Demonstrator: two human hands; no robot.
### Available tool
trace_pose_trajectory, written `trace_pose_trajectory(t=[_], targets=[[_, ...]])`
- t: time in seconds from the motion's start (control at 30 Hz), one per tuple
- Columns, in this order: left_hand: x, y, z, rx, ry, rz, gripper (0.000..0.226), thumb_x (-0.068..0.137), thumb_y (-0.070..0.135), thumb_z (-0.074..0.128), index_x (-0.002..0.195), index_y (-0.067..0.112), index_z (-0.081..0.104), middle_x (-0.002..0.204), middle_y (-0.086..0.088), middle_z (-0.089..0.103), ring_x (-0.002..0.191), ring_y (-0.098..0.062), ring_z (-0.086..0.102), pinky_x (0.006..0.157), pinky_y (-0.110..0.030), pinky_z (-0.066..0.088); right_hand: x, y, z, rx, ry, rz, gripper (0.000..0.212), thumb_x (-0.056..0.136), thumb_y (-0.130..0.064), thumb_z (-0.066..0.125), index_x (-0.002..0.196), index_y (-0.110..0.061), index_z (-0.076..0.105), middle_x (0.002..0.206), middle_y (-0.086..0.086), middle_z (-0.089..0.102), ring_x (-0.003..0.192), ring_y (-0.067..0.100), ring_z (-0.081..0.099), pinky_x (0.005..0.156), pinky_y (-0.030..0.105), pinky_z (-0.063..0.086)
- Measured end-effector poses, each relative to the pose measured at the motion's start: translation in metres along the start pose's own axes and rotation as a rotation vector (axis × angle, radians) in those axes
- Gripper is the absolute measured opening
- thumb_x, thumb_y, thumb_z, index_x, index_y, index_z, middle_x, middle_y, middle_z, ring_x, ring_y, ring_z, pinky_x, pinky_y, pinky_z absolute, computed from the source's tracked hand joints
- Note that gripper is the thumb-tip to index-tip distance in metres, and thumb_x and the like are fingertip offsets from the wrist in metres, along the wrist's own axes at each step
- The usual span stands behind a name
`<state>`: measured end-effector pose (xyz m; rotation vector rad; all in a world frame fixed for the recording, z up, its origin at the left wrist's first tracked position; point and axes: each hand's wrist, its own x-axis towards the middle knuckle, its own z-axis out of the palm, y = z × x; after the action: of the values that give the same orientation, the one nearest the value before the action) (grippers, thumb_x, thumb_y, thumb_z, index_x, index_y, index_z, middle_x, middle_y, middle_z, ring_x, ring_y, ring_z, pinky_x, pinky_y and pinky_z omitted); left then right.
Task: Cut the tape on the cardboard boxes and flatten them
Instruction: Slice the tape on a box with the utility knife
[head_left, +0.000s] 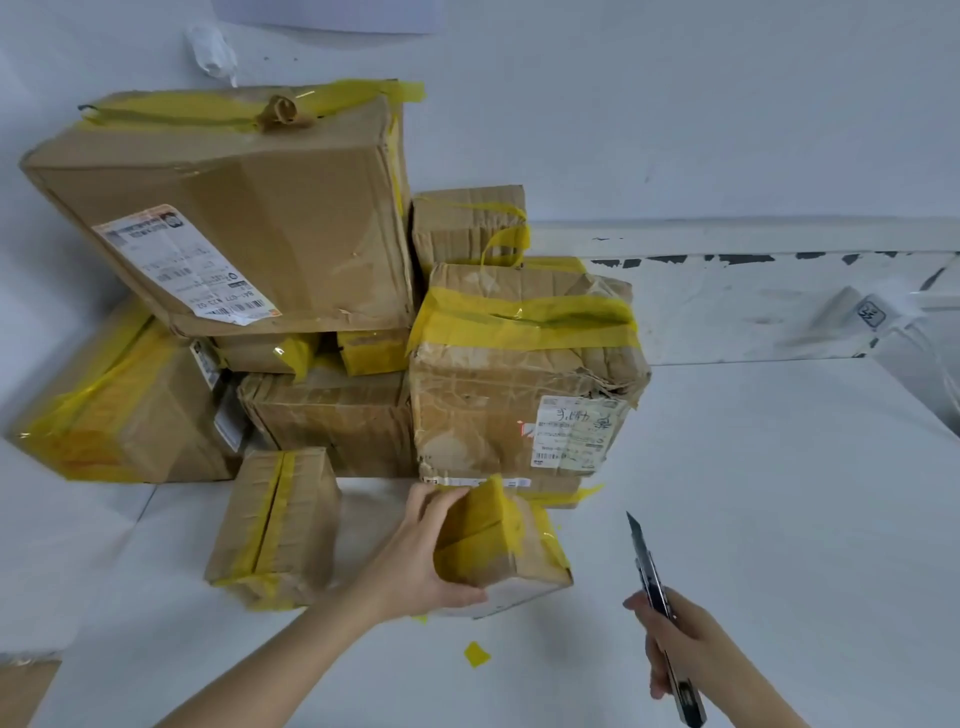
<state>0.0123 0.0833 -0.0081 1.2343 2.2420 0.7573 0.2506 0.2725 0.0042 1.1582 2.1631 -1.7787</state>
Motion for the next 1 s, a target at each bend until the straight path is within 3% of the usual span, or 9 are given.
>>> trace_pose_trajectory(t=[0.2,0.3,0.4,0.5,0.57,0.63,0.7,0.83,1.0], targets=[[-0.011,0.010,0.038,-0.356,0.316,0.039,0.095,0.049,0.042,0.084,0.124,0.039,0.026,0.133,0.022,0.026,0.123,0.015,0.030,0.092,0.003,0.024,0.000,-0.026,0.009,0.049,0.082,-0.106,0.022,0.101,-0.014,0.035,0.093,-0.009,0.055,0.043,0.006,0.047,0.038,0.023,0.054,0.041,0.025,0.040],[-0.011,0.011,0.063,-0.427,0.402,-0.105,0.097,0.051,0.030,0.090,0.122,0.037,0.024,0.129,0.009,0.033,0.119,0.001,0.039,0.087,0.004,0.026,0.000,-0.040,0.015,0.015,0.083,-0.139,0.021,0.100,-0.014,0.038,0.091,-0.012,0.057,0.058,0.003,0.063,0.041,0.020,0.057,0.040,0.023,0.039],[-0.015,0.009,0.072,-0.402,0.310,-0.235,0.115,0.053,0.033,0.090,0.130,0.045,0.006,0.128,0.009,0.020,0.119,-0.006,0.032,0.091,-0.011,0.034,0.000,-0.048,0.023,-0.082,0.066,-0.195,0.020,0.100,-0.017,0.039,0.094,-0.020,0.058,0.079,-0.008,0.071,0.037,0.015,0.052,0.040,0.017,0.034],[-0.023,0.002,0.063,-0.251,0.138,-0.196,0.118,0.054,0.063,0.077,0.137,0.046,-0.005,0.125,0.023,0.022,0.110,0.006,0.031,0.094,-0.020,0.034,0.000,-0.054,0.030,-0.217,0.021,-0.256,0.022,0.100,-0.019,0.041,0.094,-0.033,0.057,0.089,-0.010,0.070,0.034,0.013,0.048,0.045,0.014,0.035],[-0.028,-0.002,0.050,-0.290,0.070,-0.113,0.083,0.068,0.076,0.053,0.134,0.053,0.009,0.125,0.037,0.028,0.105,0.022,0.034,0.089,-0.004,0.028,-0.001,-0.057,0.033,-0.320,-0.012,-0.290,0.026,0.099,-0.018,0.041,0.092,-0.039,0.055,0.090,0.001,0.070,0.033,0.012,0.048,0.047,0.018,0.037],[-0.024,-0.004,0.038,-0.474,0.143,-0.117,0.037,0.090,0.056,0.044,0.125,0.051,0.032,0.123,0.028,0.045,0.108,0.024,0.041,0.084,0.003,0.029,-0.004,-0.063,0.033,-0.397,-0.035,-0.316,0.025,0.099,-0.018,0.041,0.092,-0.038,0.055,0.092,0.015,0.068,0.033,0.011,0.047,0.050,0.024,0.040],[-0.009,-0.002,0.021,-0.562,0.121,-0.169,0.022,0.097,0.038,0.042,0.117,0.046,0.045,0.123,0.020,0.052,0.109,0.017,0.047,0.084,0.001,0.034,-0.006,-0.067,0.030,-0.503,-0.063,-0.356,0.020,0.099,-0.022,0.041,0.098,-0.032,0.057,0.085,0.014,0.066,0.036,0.011,0.047,0.053,0.029,0.042],[0.028,0.008,-0.003,-0.454,-0.161,-0.257,0.048,0.092,0.046,0.049,0.138,0.038,0.036,0.113,0.015,0.053,0.087,0.006,0.056,0.063,-0.011,0.046,-0.008,-0.076,0.027,-0.911,-0.061,-0.396,0.022,0.100,-0.035,0.034,0.112,-0.040,0.052,0.064,-0.012,0.047,0.051,0.008,0.045,0.055,0.022,0.037],[0.048,0.017,-0.003,-0.262,-0.329,-0.261,0.065,0.090,0.046,0.055,0.147,0.030,0.026,0.097,0.014,0.058,0.075,0.003,0.058,0.048,-0.010,0.043,-0.006,-0.086,0.027,-1.212,-0.051,-0.414,0.027,0.102,-0.040,0.025,0.119,-0.036,0.045,0.097,-0.005,0.064,0.082,0.022,0.057,0.064,0.028,0.039]])
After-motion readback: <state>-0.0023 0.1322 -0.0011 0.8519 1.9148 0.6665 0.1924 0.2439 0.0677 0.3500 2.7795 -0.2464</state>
